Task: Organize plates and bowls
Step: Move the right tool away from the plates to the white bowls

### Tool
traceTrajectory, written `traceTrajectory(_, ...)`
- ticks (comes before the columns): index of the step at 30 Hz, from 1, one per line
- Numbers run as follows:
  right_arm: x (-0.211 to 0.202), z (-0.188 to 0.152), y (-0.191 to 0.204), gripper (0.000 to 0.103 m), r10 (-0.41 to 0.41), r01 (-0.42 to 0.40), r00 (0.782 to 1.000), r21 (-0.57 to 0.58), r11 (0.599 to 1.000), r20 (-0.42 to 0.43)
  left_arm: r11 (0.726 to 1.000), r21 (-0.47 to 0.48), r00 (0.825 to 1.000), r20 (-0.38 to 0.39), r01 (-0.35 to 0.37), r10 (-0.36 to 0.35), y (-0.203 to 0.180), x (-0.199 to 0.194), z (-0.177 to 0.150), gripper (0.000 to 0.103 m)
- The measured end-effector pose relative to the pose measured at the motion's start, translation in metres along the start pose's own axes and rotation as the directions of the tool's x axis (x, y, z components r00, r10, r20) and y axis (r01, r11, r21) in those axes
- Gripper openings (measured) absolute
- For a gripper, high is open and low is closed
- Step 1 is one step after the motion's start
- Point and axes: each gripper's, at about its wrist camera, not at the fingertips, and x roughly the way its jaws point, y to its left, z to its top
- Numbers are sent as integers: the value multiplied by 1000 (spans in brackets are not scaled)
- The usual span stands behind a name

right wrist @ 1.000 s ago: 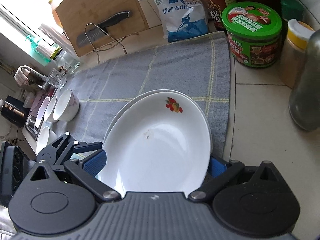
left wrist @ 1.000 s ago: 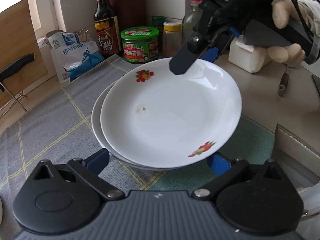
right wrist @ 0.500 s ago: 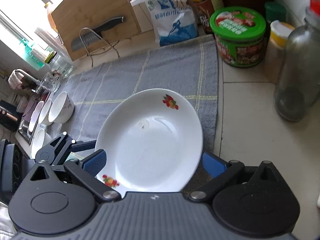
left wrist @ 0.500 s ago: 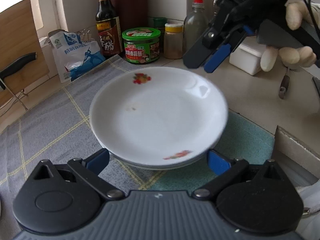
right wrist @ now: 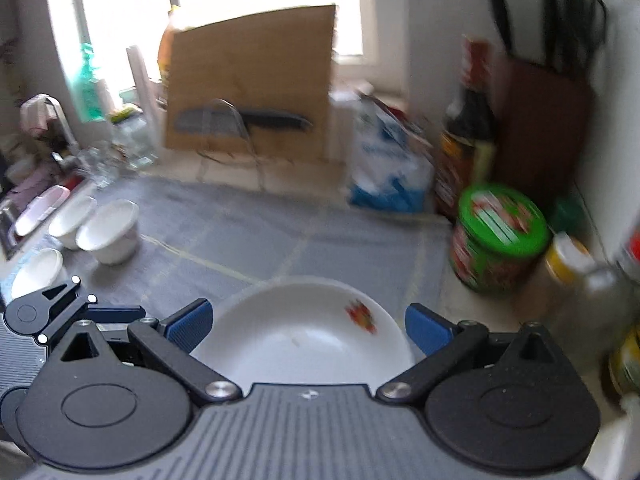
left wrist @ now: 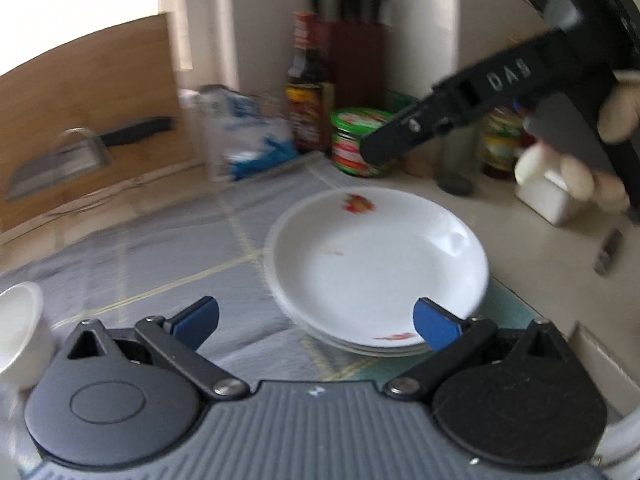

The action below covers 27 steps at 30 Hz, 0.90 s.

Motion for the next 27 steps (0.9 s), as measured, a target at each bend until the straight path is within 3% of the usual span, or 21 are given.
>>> traceTrajectory(6, 16, 11, 32, 103, 56, -54, 998, -70, 996, 23, 981, -83, 984, 30, -174, 177, 20, -34, -13, 103)
traceTrajectory(10, 23, 14, 60, 103, 67, -64, 997, -82, 995, 33, 965, -130, 972, 36, -226, 232, 41, -50, -22, 103)
traceTrajectory(23, 56, 28, 168, 103, 82, -80, 996, -68, 994, 21, 975, -96, 976, 64, -201, 207, 121, -111, -62, 103)
traceTrajectory(27, 75, 33, 210, 103, 140, -139, 990, -84, 987, 0, 964, -93, 966, 56, -247, 253, 154, -138, -80, 103)
